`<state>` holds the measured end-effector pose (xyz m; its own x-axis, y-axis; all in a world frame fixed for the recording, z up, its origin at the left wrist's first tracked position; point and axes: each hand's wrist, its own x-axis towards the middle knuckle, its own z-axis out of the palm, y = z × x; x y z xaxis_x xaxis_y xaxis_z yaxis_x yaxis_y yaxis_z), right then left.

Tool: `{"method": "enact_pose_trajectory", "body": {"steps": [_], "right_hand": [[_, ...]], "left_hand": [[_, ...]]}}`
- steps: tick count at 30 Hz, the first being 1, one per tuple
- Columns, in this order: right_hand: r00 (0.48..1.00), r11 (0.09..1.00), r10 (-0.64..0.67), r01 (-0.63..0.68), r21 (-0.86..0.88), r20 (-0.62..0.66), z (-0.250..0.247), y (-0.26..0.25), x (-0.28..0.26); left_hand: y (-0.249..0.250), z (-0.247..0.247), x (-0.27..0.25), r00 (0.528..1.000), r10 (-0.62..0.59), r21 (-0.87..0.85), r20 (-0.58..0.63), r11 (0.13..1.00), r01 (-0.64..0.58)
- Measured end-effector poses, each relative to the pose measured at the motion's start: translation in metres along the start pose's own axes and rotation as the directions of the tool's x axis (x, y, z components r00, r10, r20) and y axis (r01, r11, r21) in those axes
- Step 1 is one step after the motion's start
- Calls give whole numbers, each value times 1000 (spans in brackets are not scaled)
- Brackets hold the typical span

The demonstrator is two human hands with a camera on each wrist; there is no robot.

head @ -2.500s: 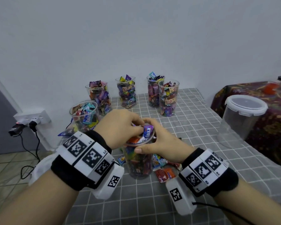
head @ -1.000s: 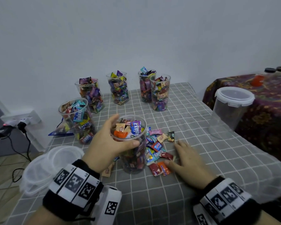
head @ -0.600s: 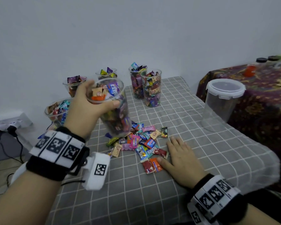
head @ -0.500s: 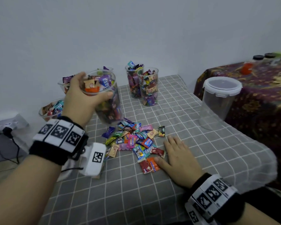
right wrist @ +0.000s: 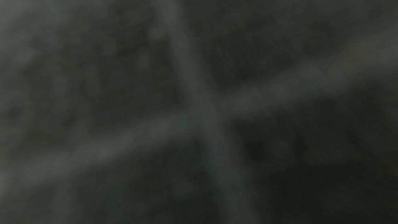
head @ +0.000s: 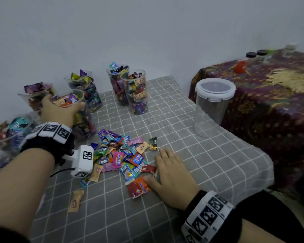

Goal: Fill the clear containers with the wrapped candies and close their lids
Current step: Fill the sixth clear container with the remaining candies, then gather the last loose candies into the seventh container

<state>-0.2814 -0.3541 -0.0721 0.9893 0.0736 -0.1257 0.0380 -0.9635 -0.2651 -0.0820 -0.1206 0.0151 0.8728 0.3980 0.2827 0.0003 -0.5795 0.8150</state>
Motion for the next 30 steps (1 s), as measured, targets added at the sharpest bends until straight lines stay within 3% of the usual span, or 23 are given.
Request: {"method": "enact_pose_trajectory", "body": {"steps": [7,9,12,14,18,23,30], "right_hand": [[1000,1000,6,-6,29,15,-5,-1,-3],[1000,1000,1,-2,27,13,-5,-2,-3],[1000,1000,-4,3,31,21,-6,-1,-4],[1000,1000,-16,16,27,22,-6,2,-6],[1000,1000,-9,9,9,25,-10,23,-12],[999,999,42,-42,-28,-1,-19,67,-24],[994,991,111,-113,-72,-25,-29,114,-36]], "left_hand": [[0,-8,19,991,-47,69,121,997,39],[3,-10,13,998,20,146,66,989,-30],[21,-7,-9,977,215,218,7,953,-211],[39,-3,-24,947,318,172,47,931,-321],[75,12,-50,905,387,10,179,919,-395],[113,49,-86,817,420,-184,395,908,-378],[149,110,-139,611,434,-328,662,901,-284]]}}
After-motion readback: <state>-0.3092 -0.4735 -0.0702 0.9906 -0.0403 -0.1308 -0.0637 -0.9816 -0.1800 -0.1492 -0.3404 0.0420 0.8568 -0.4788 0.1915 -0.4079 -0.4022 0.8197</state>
